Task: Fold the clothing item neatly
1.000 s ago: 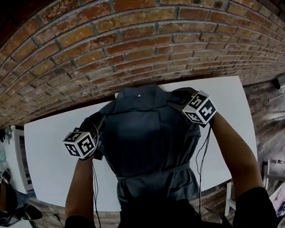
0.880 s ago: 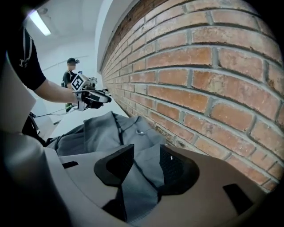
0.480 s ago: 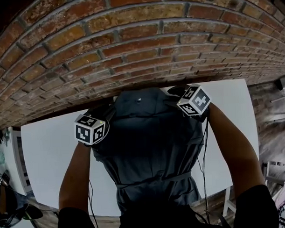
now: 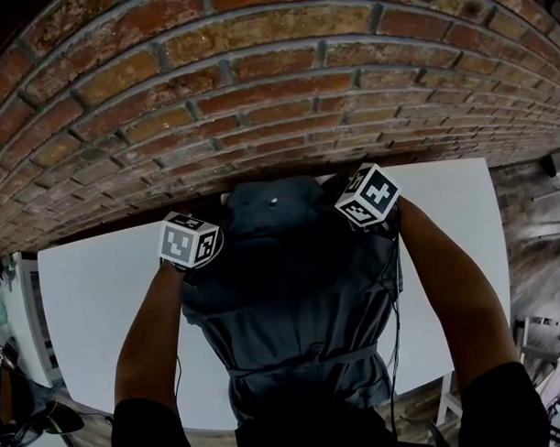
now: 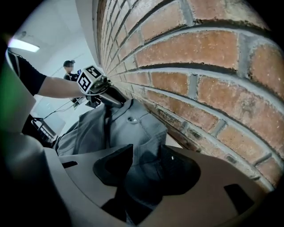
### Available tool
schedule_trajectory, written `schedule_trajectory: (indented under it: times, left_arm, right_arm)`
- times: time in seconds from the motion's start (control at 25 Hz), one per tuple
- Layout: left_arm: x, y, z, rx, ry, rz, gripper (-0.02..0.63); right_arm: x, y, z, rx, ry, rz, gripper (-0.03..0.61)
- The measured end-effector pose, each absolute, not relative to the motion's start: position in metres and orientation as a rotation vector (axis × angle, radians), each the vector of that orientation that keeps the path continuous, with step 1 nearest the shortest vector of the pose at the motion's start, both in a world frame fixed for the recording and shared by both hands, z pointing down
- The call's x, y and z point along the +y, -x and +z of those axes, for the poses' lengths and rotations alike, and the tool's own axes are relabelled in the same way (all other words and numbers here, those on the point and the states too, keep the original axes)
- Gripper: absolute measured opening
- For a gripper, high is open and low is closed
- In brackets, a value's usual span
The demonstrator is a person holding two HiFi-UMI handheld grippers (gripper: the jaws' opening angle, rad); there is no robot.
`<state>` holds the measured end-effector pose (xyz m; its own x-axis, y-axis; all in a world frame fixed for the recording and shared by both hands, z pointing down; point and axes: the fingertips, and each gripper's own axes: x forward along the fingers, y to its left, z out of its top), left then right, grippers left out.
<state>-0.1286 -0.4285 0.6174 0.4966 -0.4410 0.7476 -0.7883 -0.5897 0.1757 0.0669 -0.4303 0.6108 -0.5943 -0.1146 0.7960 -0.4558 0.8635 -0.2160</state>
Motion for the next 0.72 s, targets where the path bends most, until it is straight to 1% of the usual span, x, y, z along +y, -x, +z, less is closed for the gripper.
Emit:
schedule_trajectory:
  times: [0.4,0.6,0.72]
  left_arm:
    - [-0.431,0.127,0.624,-1.013,-2.237,0.917,0.126]
    - [-0.433,0.129,0.625,-1.008,-2.223,0.897,0.126]
    - [-0.435,0.129,0.626,-1.009,-2.217,0.888,0.126]
  right_arm:
    - [-0.443,-0.073,0.609,-2.195,-0.460,0.445,0.179]
    - [-0.439,-0.078,0.618,-2.160,-0.434,0.526,0.184]
    - [-0.440,-0.079,0.623,-2.135,-0.439,0.495,0.181]
